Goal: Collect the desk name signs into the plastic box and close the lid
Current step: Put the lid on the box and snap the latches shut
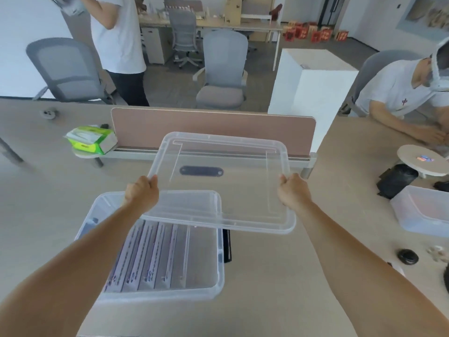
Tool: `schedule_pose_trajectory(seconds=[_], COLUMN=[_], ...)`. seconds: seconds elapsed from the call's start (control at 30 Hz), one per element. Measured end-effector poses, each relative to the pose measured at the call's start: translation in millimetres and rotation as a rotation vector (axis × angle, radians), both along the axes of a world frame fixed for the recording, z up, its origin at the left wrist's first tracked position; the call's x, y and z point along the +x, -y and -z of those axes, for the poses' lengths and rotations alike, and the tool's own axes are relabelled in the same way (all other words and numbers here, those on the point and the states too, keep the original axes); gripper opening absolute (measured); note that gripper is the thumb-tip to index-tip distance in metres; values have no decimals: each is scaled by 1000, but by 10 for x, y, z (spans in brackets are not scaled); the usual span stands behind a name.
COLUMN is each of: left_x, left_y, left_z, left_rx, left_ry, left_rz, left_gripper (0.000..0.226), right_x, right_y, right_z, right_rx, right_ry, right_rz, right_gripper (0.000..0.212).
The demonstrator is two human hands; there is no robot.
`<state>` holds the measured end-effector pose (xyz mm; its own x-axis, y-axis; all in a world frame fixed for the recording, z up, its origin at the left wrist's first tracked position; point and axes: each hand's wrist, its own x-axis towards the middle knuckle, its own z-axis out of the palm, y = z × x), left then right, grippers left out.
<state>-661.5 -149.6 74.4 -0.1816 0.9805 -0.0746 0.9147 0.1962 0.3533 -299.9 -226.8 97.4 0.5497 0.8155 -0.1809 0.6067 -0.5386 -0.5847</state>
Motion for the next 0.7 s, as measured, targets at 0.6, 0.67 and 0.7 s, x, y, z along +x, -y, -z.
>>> schedule_pose_trajectory(seconds=[0.6,0.67,0.7], left_x=[-2395,-2382,-2351], left_y=[1011,1069,1096], left_z=[409,499,538], left_rx=[15,-58,-87], left_ry=[228,257,270], left_rz=[-153,-151,-149], left_gripper=[46,47,47], right_x=[-2293,-2266,-2219], right_y=[361,368,367], right_z=[116,235,299], right_rx=[-257,-334,-370], right_ry=[246,288,308], right_rz=[-280,-291,-288], right_gripper=[40,39,39])
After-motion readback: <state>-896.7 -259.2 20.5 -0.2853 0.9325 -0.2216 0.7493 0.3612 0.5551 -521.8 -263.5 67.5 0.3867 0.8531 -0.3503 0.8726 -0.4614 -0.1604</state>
